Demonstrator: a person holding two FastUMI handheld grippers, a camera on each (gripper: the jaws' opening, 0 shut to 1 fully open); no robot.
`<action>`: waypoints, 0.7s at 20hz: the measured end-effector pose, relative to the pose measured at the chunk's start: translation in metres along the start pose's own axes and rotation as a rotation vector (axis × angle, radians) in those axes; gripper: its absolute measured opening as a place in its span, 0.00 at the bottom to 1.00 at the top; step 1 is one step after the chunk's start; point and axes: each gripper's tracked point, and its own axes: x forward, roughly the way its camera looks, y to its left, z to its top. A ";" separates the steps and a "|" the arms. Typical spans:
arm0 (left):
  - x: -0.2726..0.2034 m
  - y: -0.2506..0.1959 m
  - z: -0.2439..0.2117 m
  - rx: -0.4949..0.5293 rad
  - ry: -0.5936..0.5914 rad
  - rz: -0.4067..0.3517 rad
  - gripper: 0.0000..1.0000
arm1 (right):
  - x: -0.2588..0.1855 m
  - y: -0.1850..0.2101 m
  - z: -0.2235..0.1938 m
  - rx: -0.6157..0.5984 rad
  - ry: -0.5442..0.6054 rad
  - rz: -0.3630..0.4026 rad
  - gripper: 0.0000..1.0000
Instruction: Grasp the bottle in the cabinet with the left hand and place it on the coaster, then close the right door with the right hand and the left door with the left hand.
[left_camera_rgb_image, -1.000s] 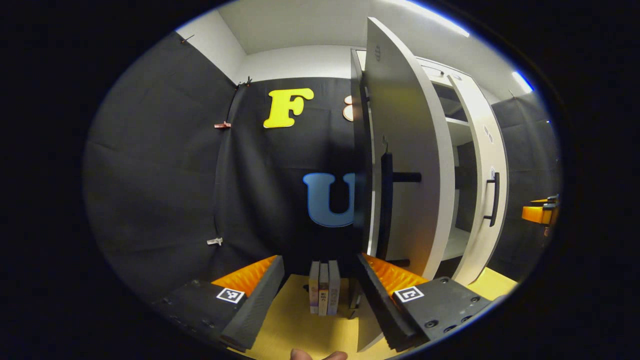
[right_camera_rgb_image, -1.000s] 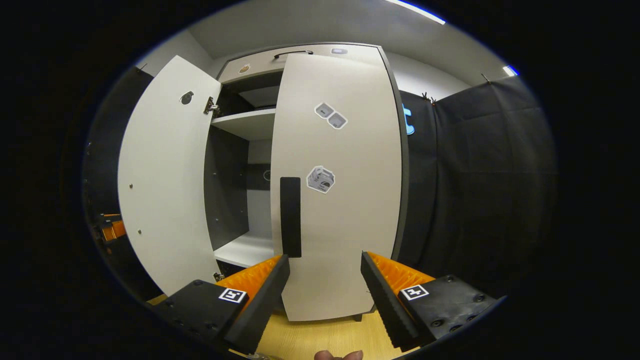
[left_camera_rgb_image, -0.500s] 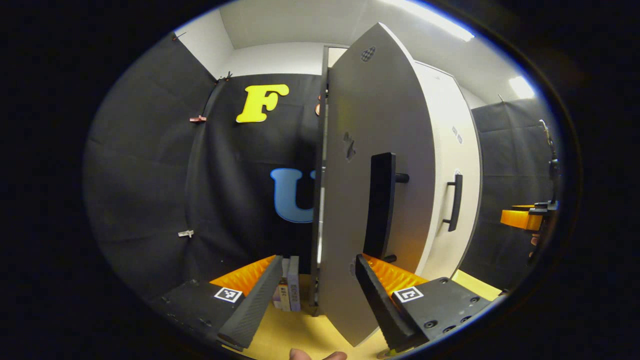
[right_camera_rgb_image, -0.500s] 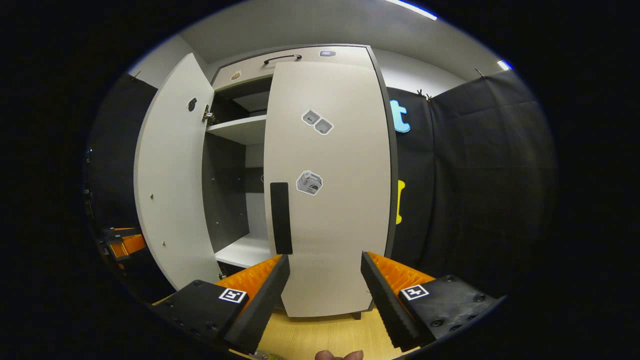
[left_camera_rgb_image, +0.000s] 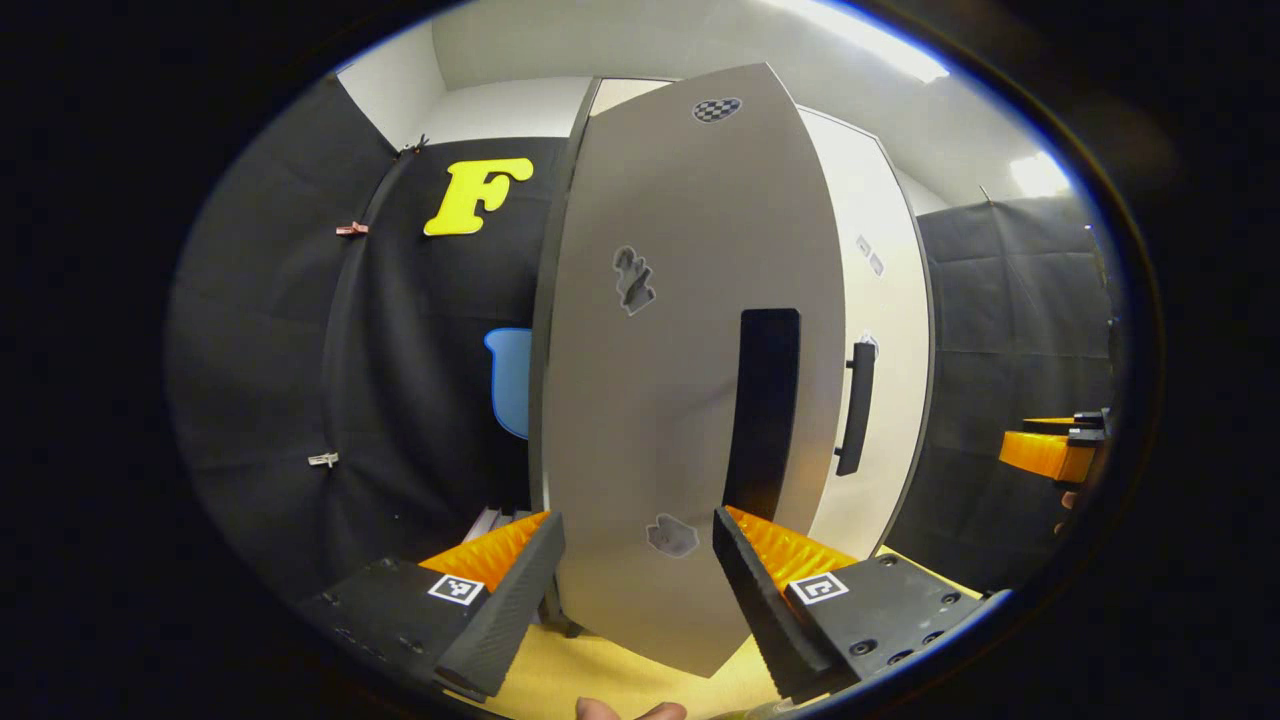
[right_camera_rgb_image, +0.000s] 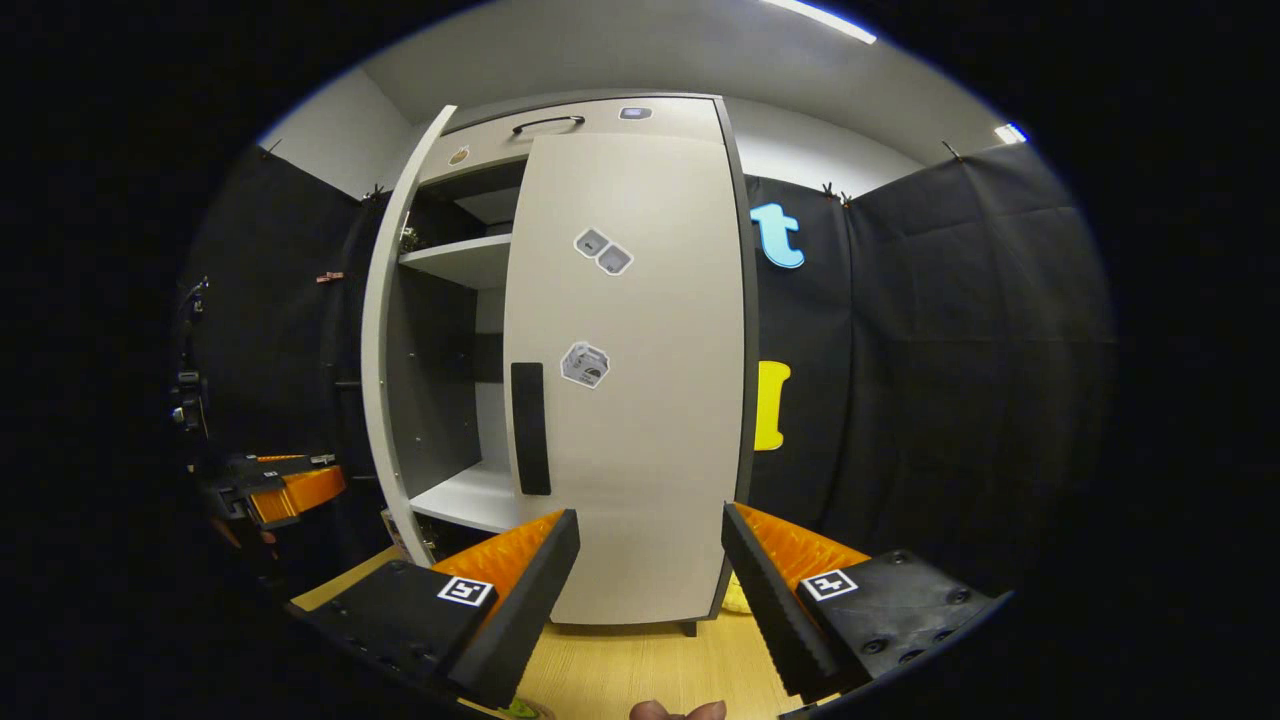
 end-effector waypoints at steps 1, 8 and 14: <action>0.002 -0.006 0.000 -0.006 -0.002 -0.010 0.95 | 0.000 -0.002 0.000 0.004 0.000 -0.004 0.95; 0.022 -0.027 0.002 0.013 -0.017 -0.037 0.95 | 0.000 0.000 0.005 0.021 -0.008 -0.004 0.95; 0.044 -0.045 0.002 0.022 -0.017 -0.040 0.95 | -0.005 0.001 0.006 0.033 -0.004 -0.010 0.95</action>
